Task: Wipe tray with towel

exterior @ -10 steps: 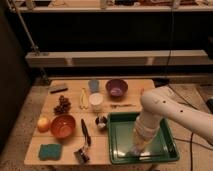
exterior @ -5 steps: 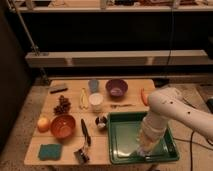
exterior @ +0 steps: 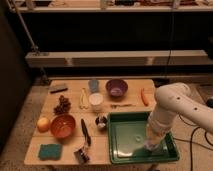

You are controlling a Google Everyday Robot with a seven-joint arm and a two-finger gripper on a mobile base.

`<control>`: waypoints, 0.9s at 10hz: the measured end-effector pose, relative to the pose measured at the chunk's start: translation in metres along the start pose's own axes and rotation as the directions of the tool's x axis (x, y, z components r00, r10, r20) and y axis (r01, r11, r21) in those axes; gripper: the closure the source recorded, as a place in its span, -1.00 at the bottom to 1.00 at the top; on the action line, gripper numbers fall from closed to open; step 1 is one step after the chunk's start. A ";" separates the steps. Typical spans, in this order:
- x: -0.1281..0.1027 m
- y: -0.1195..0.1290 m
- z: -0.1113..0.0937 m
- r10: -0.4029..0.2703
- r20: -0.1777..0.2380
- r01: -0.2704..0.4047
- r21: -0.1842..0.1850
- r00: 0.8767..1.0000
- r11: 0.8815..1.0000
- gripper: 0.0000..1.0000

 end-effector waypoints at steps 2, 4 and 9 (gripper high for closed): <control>0.012 -0.016 -0.003 0.013 -0.016 -0.013 0.013 1.000 1.000 1.00; 0.019 -0.032 -0.006 0.024 -0.019 -0.023 0.032 1.000 0.999 1.00; 0.014 -0.074 -0.008 0.007 -0.011 -0.006 0.078 1.000 0.997 1.00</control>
